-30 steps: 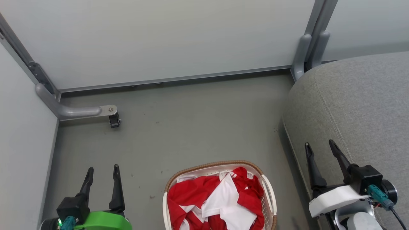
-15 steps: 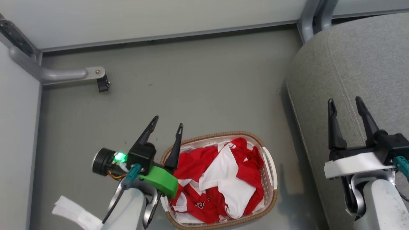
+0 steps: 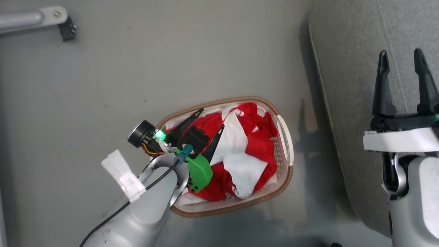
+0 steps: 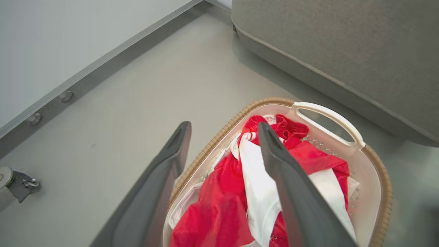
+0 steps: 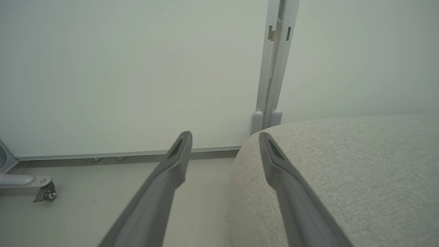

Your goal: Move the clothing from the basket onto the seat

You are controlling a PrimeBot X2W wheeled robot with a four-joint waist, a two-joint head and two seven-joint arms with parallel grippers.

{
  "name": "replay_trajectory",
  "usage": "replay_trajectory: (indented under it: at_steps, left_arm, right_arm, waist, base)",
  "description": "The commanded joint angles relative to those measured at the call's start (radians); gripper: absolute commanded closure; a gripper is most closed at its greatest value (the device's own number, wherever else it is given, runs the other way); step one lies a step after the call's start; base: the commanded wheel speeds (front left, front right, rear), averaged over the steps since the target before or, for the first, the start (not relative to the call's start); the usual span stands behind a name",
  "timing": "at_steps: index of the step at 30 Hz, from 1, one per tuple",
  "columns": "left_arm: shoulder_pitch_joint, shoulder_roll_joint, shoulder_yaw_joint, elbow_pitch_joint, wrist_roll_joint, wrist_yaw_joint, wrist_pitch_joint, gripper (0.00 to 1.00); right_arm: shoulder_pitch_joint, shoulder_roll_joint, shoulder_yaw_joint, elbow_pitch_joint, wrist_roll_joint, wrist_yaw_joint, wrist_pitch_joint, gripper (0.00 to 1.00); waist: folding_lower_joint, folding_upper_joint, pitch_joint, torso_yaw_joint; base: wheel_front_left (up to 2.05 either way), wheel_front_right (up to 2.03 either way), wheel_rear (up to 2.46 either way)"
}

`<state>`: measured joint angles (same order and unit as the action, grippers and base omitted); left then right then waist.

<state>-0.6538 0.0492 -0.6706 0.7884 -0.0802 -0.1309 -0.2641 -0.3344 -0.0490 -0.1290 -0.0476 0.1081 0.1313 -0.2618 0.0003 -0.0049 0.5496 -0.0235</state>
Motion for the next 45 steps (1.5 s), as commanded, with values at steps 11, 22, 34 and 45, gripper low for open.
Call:
replay_trajectory:
  at_steps: [11,22,34,45]
  left_arm:
    - [-0.178,0.005,-0.365,0.121,-0.151,0.001,0.013,0.0]
    - [-0.295,0.004,-0.504,0.234,-0.215,0.001,0.044,0.0]
    - [-0.338,0.004,-0.546,0.222,-0.265,0.001,0.046,0.0]
    - [-0.322,0.004,-0.581,0.186,-0.318,0.001,0.055,1.0]
  right_arm:
    - [-0.081,-0.002,0.005,-0.055,0.041,-0.001,-0.005,0.0]
    - [-0.128,-0.002,0.017,-0.093,0.072,-0.001,-0.005,0.0]
    - [-0.14,-0.002,0.019,-0.1,0.093,-0.001,-0.005,0.0]
    - [-0.132,-0.002,0.012,-0.09,0.08,-0.001,-0.005,0.0]
  waist:
    - [-0.0003,0.0049,0.28,-0.136]
    - [-0.0003,0.0049,0.373,-0.176]
    - [-0.0003,0.0049,0.4,-0.193]
    - [-0.0003,0.0049,0.377,-0.18]
  base:
    - [0.0,0.0,0.0]
    - [0.0,0.0,0.0]
    - [0.0,0.0,0.0]
    - [0.0,0.0,0.0]
